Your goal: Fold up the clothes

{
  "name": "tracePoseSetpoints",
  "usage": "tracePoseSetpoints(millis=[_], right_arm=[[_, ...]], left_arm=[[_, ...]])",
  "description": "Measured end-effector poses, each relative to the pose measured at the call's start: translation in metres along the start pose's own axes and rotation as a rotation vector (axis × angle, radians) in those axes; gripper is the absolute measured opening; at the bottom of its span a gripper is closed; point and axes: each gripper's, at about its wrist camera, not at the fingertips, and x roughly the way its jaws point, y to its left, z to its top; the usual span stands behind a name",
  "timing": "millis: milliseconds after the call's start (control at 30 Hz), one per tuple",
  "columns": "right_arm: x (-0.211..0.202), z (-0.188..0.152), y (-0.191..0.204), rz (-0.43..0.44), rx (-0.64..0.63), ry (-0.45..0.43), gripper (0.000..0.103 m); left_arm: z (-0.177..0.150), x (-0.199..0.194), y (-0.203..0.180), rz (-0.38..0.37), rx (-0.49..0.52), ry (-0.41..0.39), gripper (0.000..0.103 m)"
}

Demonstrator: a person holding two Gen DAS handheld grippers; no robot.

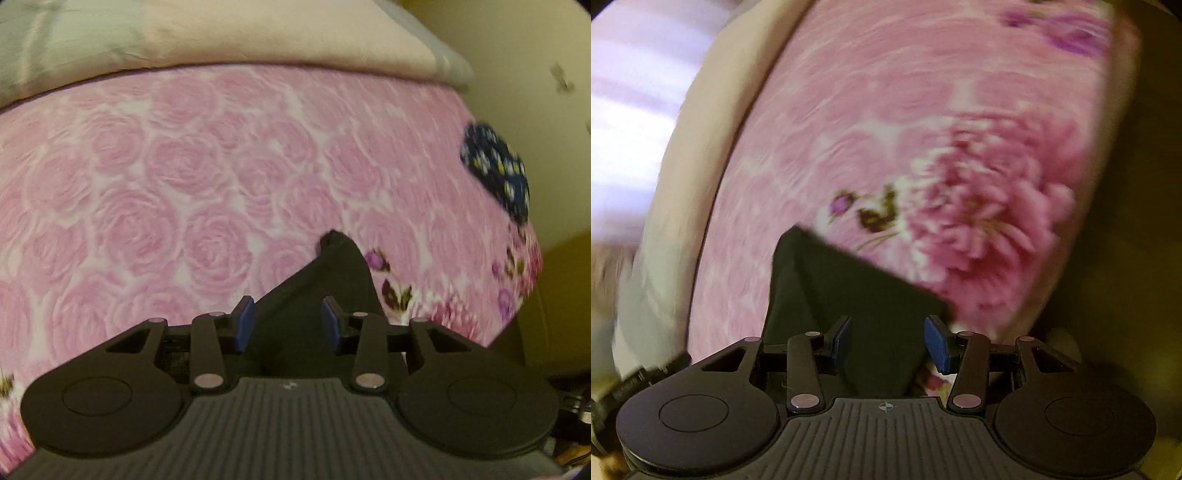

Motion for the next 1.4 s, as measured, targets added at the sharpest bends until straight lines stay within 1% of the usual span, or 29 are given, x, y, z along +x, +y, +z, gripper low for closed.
tracePoseSetpoints(millis=[100, 200, 267, 367, 467, 533, 567, 600, 733, 800, 867, 900, 933, 1000, 1067, 1133, 1200, 1267, 1300, 1333, 1367, 1400], right_arm=[[-0.004, -0.029, -0.014, 0.007, 0.138, -0.069, 0.047], [0.004, -0.064, -0.029, 0.021, 0.280, -0.138, 0.047], [0.016, -0.090, -0.042, 0.065, 0.400, -0.176, 0.047], [0.036, -0.121, -0.061, 0.145, 0.570, -0.217, 0.047], [0.052, -0.140, -0.073, 0.205, 0.667, -0.274, 0.047], [0.062, -0.148, -0.079, 0.252, 0.708, -0.313, 0.047], [0.068, -0.151, -0.081, 0.272, 0.723, -0.330, 0.047], [0.074, -0.152, -0.083, 0.286, 0.731, -0.345, 0.047], [0.096, -0.157, -0.086, 0.338, 0.747, -0.372, 0.047], [0.103, -0.160, -0.086, 0.364, 0.743, -0.376, 0.047], [0.110, -0.163, -0.084, 0.377, 0.733, -0.378, 0.047], [0.111, -0.164, -0.083, 0.365, 0.720, -0.382, 0.046], [0.111, -0.165, -0.082, 0.354, 0.700, -0.383, 0.042], [0.111, -0.166, -0.080, 0.332, 0.659, -0.385, 0.024], [0.110, -0.169, -0.078, 0.330, 0.613, -0.396, 0.021], [0.111, -0.170, -0.074, 0.303, 0.568, -0.405, 0.017], [0.116, -0.169, -0.071, 0.274, 0.553, -0.409, 0.017], [0.117, -0.167, -0.068, 0.249, 0.538, -0.409, 0.018], [0.116, -0.166, -0.066, 0.242, 0.528, -0.409, 0.019], [0.113, -0.166, -0.064, 0.241, 0.521, -0.409, 0.032], [0.110, -0.168, -0.064, 0.242, 0.525, -0.409, 0.042], [0.106, -0.171, -0.062, 0.235, 0.540, -0.411, 0.059]], left_arm=[[0.010, 0.025, 0.012, -0.056, 0.065, 0.071, 0.037], [0.013, 0.050, 0.030, -0.112, 0.081, 0.153, 0.039], [0.013, 0.069, 0.041, -0.149, 0.078, 0.214, 0.040], [0.014, 0.092, 0.054, -0.203, 0.057, 0.269, 0.041], [0.019, 0.112, 0.064, -0.258, 0.024, 0.296, 0.043], [0.023, 0.126, 0.067, -0.292, 0.013, 0.317, 0.043], [0.023, 0.131, 0.068, -0.297, 0.020, 0.330, 0.043], [0.023, 0.137, 0.067, -0.298, 0.031, 0.343, 0.043], [0.021, 0.143, 0.069, -0.367, 0.049, 0.357, 0.041], [0.020, 0.143, 0.073, -0.390, 0.072, 0.343, 0.023], [0.020, 0.143, 0.080, -0.413, 0.086, 0.329, 0.009], [0.020, 0.142, 0.084, -0.434, 0.078, 0.321, 0.002], [0.021, 0.140, 0.087, -0.450, 0.079, 0.309, 0.001], [0.022, 0.136, 0.092, -0.471, 0.092, 0.286, 0.001], [0.023, 0.136, 0.096, -0.477, 0.109, 0.267, 0.001], [0.020, 0.143, 0.101, -0.477, 0.109, 0.263, 0.002], [0.017, 0.152, 0.105, -0.459, 0.115, 0.258, 0.003], [0.016, 0.156, 0.102, -0.464, 0.096, 0.276, 0.003], [0.017, 0.155, 0.101, -0.464, 0.089, 0.283, 0.004], [0.018, 0.154, 0.100, -0.463, 0.084, 0.290, 0.006], [0.020, 0.152, 0.101, -0.458, 0.063, 0.298, 0.015], [0.021, 0.150, 0.102, -0.455, 0.042, 0.307, 0.024]])
